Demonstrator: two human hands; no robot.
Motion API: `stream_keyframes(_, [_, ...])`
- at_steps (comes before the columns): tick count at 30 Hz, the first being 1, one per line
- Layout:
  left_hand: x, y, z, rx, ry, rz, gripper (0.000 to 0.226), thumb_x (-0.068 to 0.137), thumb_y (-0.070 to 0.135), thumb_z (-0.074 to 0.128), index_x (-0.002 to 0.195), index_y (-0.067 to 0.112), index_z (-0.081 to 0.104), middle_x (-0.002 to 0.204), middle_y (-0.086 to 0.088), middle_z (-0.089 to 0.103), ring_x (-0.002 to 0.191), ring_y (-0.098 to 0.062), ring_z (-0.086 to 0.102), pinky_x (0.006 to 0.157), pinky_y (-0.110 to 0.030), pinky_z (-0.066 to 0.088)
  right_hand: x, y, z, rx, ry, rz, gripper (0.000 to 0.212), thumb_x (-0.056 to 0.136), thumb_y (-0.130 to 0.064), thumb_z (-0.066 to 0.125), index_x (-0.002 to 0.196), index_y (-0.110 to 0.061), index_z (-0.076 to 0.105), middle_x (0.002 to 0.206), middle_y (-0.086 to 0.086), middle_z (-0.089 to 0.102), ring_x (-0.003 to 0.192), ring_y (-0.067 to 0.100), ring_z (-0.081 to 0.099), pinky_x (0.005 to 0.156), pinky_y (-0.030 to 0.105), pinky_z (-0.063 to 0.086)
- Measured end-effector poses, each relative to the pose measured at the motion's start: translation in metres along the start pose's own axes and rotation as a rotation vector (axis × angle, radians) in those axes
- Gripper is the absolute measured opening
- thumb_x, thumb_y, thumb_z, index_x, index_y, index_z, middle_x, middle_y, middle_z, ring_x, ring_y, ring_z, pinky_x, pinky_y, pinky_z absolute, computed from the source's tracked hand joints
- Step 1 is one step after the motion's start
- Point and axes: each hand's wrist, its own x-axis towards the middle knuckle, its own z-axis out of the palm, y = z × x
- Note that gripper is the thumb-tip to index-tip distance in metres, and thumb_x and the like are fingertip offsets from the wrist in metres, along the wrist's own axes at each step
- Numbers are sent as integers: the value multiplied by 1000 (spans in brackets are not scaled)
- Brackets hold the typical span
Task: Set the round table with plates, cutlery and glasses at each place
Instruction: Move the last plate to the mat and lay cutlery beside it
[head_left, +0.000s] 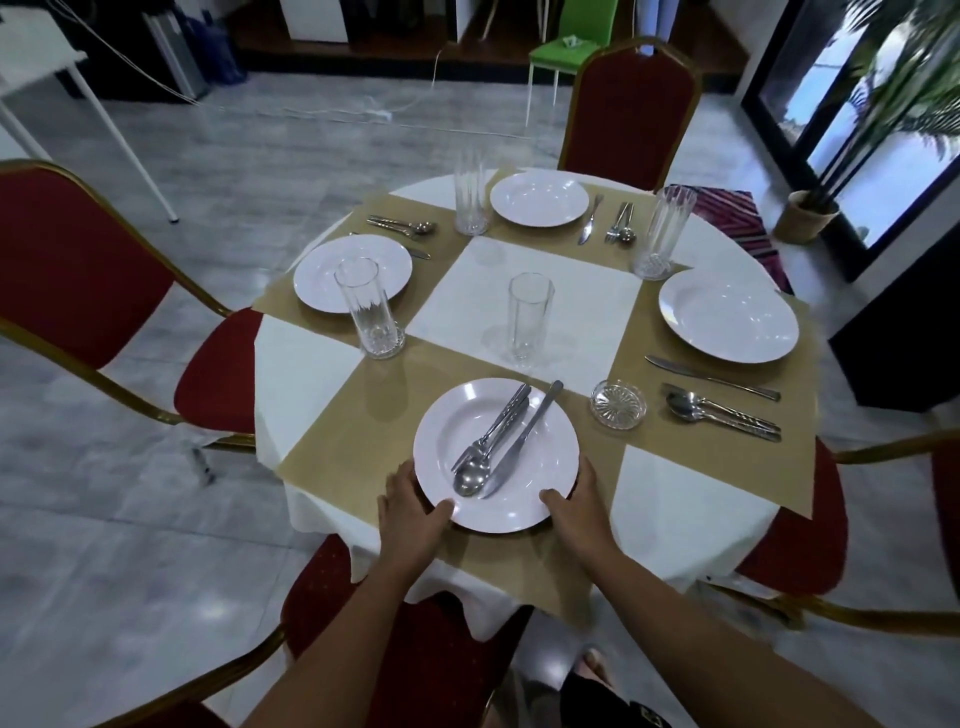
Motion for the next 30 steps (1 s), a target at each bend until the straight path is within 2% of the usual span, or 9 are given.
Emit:
stream_keyframes(4, [-2, 0, 1, 39, -9, 40, 81, 66, 42, 58, 140, 24, 30, 131, 1, 42, 127, -25, 35, 112, -46, 25, 0, 3, -1, 21, 18, 15, 71, 85, -3, 61, 147, -19, 30, 134, 1, 52, 115, 16, 52, 95, 31, 43])
stream_keyframes(7, [-2, -4, -1, 30, -25, 45, 91, 62, 53, 52, 144, 23, 26, 142, -2, 38, 138, -27, 26, 117, -47, 17, -1, 2, 0, 31, 36, 19, 69, 86, -1, 60, 146, -14, 28, 134, 2, 50, 109, 14, 50, 91, 28, 41])
stream_keyframes(12, [-5, -6, -5, 80, -57, 87, 102, 60, 66, 40, 151, 25, 16, 156, 2, 24, 148, -19, 9, 120, -38, 3, -1, 5, 1, -36, 6, -5, 79, 87, -3, 60, 152, -20, 18, 144, 1, 42, 122, 15, 45, 100, 26, 35])
stream_keyframes(17, [-2, -12, -3, 165, -87, 74, 106, 63, 72, 34, 154, 24, 8, 161, 3, 13, 149, -17, 0, 121, -37, 0, 0, 2, -1, -47, -16, -3, 81, 88, -3, 59, 153, -20, 15, 148, 1, 39, 133, 19, 41, 101, 23, 31])
stream_keyframes(30, [1, -15, -2, 220, -110, 66, 107, 64, 75, 28, 154, 24, 3, 162, 4, 4, 149, -17, -4, 121, -38, -1, 3, 4, -1, -56, 10, 10, 77, 88, -3, 58, 152, -19, 19, 145, 4, 43, 129, 21, 45, 100, 26, 35])
